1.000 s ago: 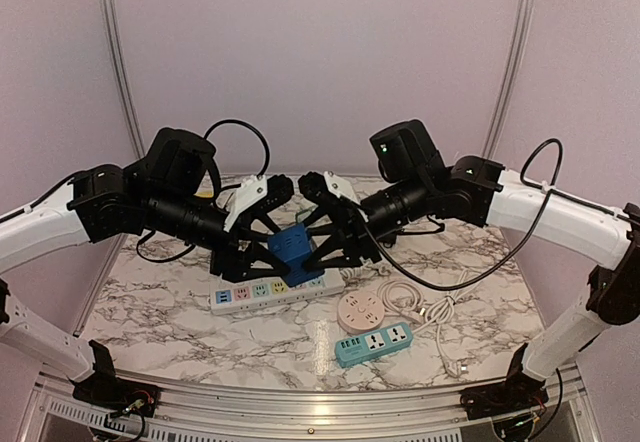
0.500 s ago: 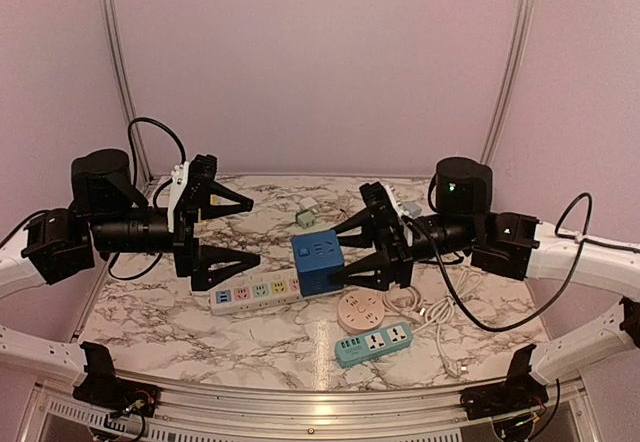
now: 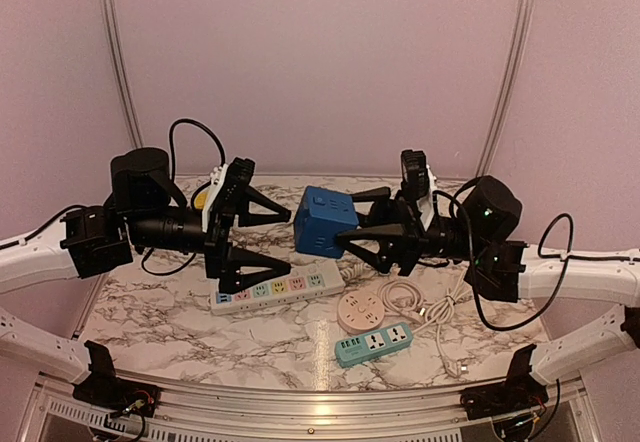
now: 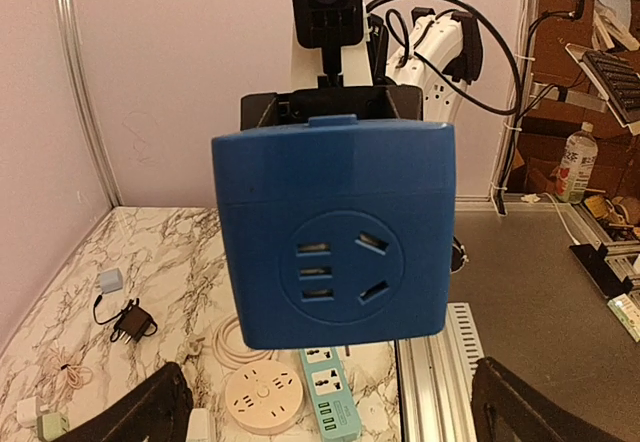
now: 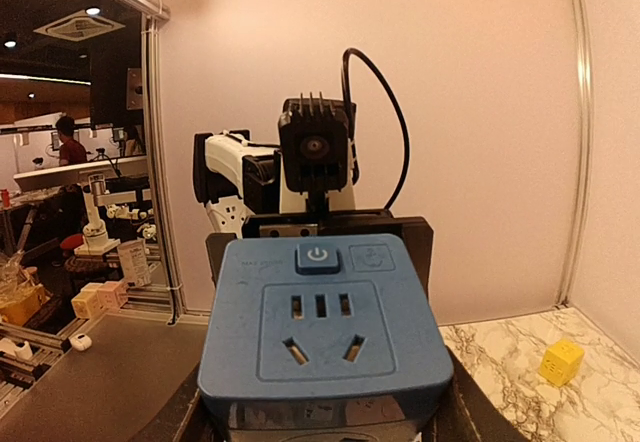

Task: Insert the plug
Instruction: Pass from the right arm to the left

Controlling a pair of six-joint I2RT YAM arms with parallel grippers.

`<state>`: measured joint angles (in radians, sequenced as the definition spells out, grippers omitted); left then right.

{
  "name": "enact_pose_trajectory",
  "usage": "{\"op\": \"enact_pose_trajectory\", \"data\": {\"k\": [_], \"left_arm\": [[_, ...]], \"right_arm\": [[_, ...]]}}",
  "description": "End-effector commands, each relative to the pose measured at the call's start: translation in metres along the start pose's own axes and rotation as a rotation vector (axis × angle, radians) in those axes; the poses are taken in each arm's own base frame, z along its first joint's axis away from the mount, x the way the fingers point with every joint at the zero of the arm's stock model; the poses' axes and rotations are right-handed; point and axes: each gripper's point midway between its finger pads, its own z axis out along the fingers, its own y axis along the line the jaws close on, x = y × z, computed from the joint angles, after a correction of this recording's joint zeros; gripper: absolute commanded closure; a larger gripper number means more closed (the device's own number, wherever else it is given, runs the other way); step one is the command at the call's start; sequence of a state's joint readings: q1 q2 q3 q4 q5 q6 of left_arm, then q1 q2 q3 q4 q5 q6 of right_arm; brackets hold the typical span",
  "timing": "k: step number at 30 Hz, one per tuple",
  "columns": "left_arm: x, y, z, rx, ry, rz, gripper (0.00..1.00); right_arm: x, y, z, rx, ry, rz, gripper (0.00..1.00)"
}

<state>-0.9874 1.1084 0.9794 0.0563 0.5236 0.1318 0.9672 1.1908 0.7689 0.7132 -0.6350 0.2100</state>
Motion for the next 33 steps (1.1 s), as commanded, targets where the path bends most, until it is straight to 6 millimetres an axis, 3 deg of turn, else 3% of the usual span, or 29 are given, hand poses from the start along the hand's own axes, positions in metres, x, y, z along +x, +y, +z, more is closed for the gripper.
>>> {"op": "enact_pose_trajectory", "data": {"k": [1,7,15,21,33], "left_arm": [[-0.031,-0.002,0.001,0.035,-0.084,0.027,0.01],[-0.042,-0.003,0.003,0.053,-0.12,0.027,0.01],[-0.04,0.002,0.014,0.067,-0.109,0.003,0.01],[-0.039,0.004,0.02,0.071,-0.093,-0.009,0.09],[-0.05,0.008,0.008,0.016,-0.092,-0.022,0.04]], "right_arm": [[-0.033,0.006,0.004,-0.028,-0.126,-0.01,0.96],[-0.031,0.004,0.007,-0.03,-0.124,-0.011,0.95],[-0.029,0.001,0.01,-0.025,-0.125,-0.004,0.94],[-0.032,0.001,0.011,-0.026,-0.135,-0.006,0.93],[-0.035,-0.002,0.019,-0.028,-0.102,-0.029,0.93]]}}
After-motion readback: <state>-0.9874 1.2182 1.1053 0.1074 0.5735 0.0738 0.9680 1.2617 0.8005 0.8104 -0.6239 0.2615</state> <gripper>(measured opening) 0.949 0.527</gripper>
